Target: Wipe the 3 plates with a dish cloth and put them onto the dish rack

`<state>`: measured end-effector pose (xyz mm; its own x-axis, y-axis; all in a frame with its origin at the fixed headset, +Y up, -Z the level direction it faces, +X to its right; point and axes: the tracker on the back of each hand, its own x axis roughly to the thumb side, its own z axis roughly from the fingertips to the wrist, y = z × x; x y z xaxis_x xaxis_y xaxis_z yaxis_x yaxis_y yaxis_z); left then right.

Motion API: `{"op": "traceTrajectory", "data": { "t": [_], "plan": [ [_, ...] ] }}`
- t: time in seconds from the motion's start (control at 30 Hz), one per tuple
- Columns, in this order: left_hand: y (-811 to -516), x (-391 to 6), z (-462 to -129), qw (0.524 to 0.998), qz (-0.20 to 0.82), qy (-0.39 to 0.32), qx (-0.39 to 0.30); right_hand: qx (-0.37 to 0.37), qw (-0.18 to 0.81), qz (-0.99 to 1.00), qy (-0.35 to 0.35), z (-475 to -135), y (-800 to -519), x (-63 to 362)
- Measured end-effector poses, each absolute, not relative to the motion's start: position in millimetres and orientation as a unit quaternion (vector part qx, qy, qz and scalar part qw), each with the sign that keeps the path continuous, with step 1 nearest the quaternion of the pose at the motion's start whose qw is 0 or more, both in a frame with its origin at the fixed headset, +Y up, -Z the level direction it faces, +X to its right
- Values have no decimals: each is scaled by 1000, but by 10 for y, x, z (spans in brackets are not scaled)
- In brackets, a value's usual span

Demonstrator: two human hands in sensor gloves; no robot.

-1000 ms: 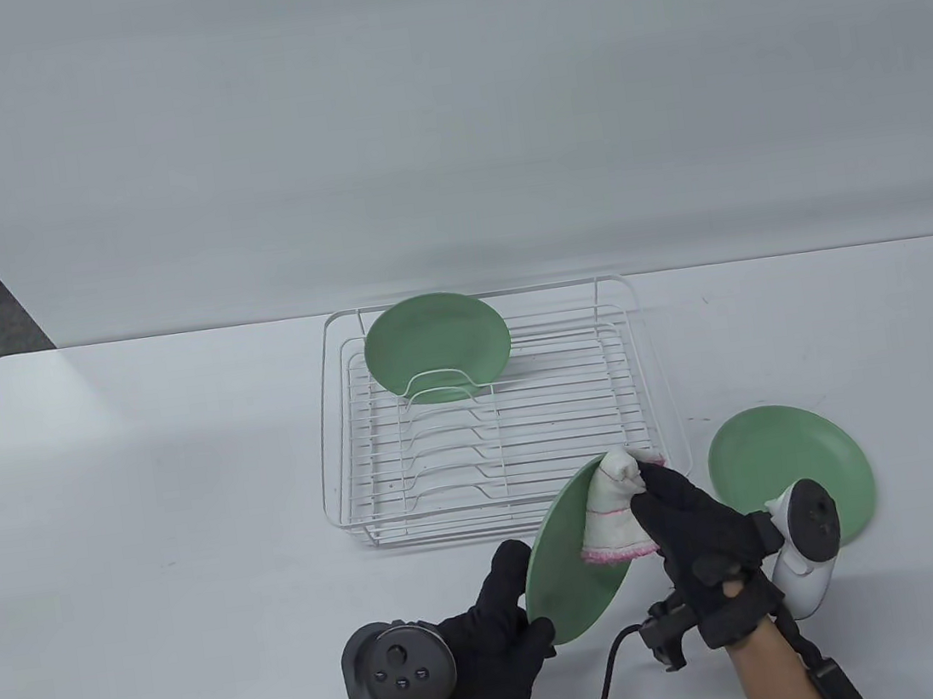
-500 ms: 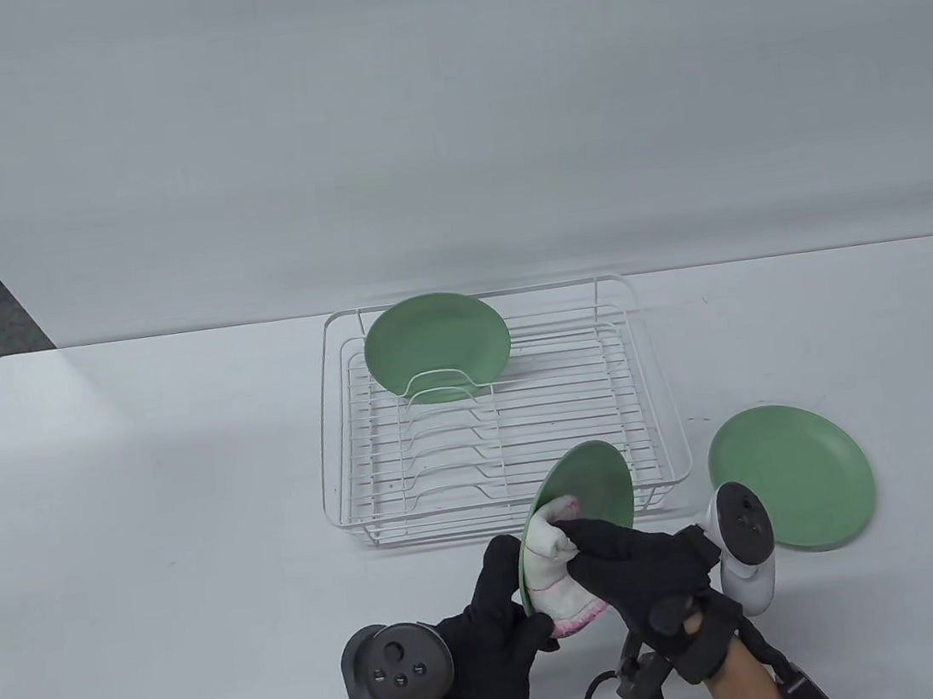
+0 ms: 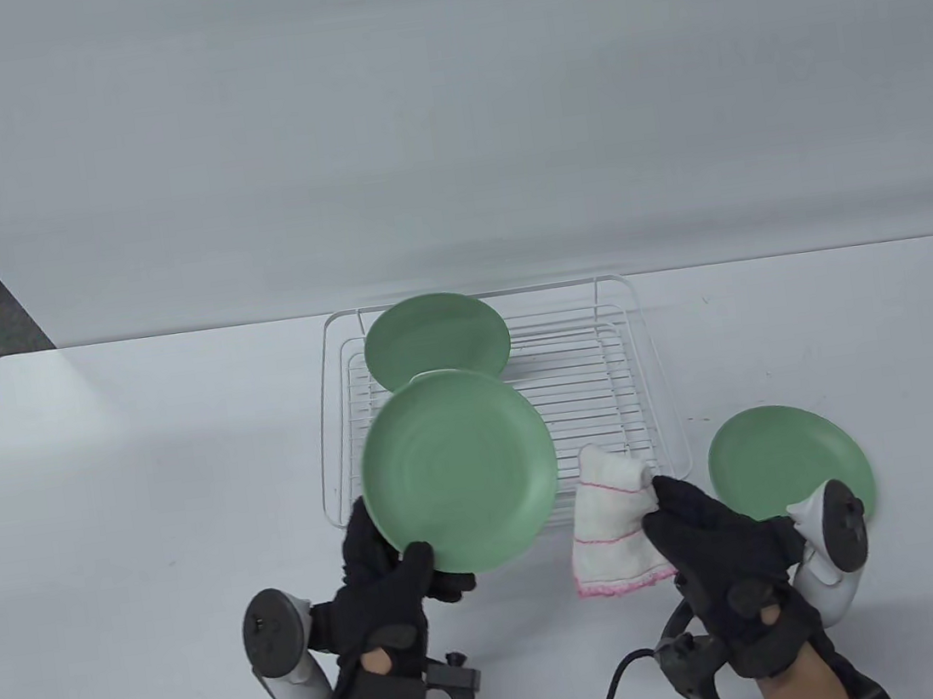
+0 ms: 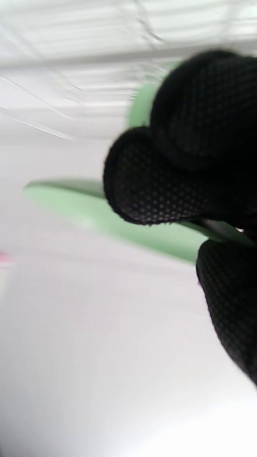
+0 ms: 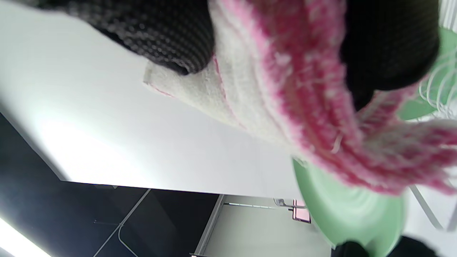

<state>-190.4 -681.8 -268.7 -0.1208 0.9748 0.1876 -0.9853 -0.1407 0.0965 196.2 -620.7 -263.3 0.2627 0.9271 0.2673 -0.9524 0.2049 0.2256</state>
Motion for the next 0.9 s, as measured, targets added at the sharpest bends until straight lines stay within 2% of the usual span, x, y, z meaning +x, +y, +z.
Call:
{"op": "traceTrajectory", "data": {
  "t": [0.03,0.1,0.17,0.27,0.33,0.43,0.53,0.6,0.9],
  "plan": [
    [-6735,-2035,-2712,653,746,-8,130,164,770,615,-42,-2643,-6217,2069],
    [-6544,-2192,-2763,684,709,2,171,140,767,624,-51,-2660,-6305,2228],
    [-6308,-2274,-2862,724,655,5,214,116,777,616,-55,-2673,-6451,2333],
    [-5906,-2252,-3092,810,522,-3,269,77,784,614,-48,-2706,-6614,2415],
    [-5697,-2139,-3287,861,426,-8,277,68,777,623,-50,-2721,-6661,2440],
    [-5521,-1892,-3588,925,286,-12,250,68,772,630,-51,-2724,-6682,2446],
    [-5488,-1616,-3862,963,139,-11,230,67,762,642,-52,-2727,-6694,2447],
    [-5530,-1467,-4025,971,81,-15,226,65,759,646,-49,-2739,-6711,2448],
    [-5820,-1231,-4461,983,12,11,183,57,761,645,-45,-2753,-6736,2458]
  ]
}}
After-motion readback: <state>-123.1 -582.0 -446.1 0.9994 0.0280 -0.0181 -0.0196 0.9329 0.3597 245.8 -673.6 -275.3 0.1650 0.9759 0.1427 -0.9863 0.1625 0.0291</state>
